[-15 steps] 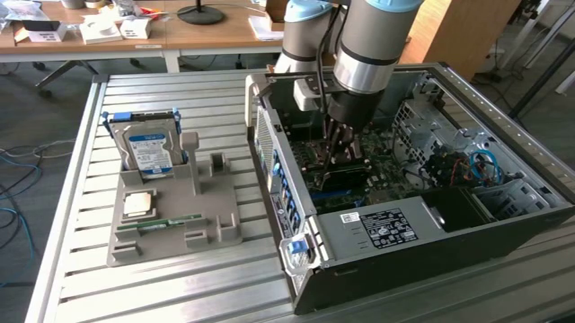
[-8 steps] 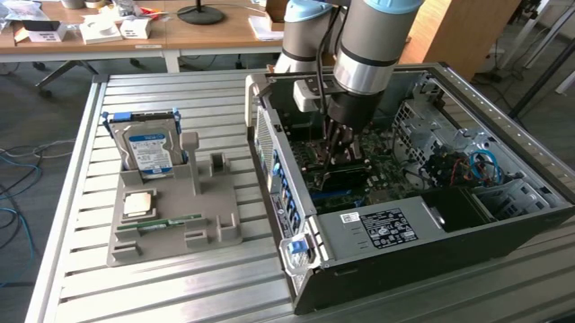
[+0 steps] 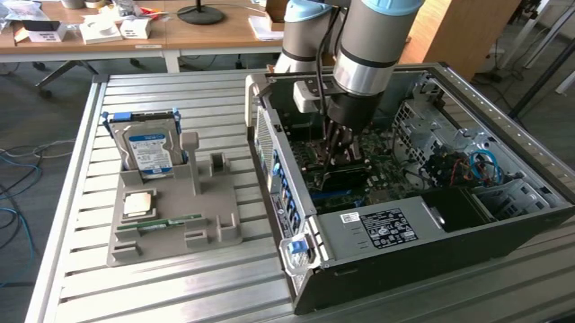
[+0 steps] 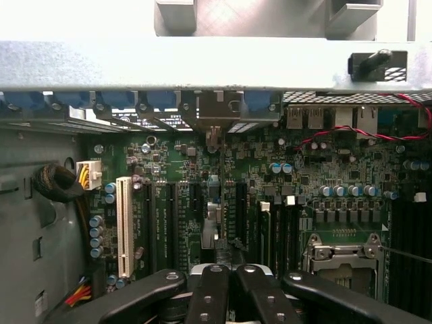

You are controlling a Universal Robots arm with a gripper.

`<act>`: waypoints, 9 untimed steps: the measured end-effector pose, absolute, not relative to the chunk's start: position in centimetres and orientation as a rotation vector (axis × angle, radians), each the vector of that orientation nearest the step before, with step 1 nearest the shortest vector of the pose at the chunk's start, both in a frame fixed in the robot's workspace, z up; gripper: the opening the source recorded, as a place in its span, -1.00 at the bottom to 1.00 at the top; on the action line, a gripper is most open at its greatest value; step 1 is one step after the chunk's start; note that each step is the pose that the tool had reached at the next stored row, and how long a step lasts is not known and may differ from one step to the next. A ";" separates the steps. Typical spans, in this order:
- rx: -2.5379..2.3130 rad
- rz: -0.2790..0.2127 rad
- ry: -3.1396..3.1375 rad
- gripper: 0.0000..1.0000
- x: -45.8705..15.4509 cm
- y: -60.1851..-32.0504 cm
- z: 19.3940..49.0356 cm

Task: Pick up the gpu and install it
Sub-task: 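Press down on the gpu until it lock into place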

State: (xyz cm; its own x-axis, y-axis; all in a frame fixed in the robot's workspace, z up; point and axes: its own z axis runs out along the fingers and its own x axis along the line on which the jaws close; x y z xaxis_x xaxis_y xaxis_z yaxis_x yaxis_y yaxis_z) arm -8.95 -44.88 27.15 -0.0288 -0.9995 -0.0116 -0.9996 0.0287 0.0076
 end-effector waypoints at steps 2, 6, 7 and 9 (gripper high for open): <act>-2.187 0.021 2.251 -0.79 -8.9 -44.9 27.1; -2.187 0.021 2.251 -0.79 -8.9 -44.9 27.0; -2.187 0.021 2.251 -0.79 -8.9 -44.9 27.0; -2.187 0.021 2.251 -0.79 -8.9 -44.9 27.0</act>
State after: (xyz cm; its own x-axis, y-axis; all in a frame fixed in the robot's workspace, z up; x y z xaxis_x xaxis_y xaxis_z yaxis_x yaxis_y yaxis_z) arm -8.94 -44.88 27.05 -0.0288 -0.9995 -0.0118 -0.9996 0.0287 0.0075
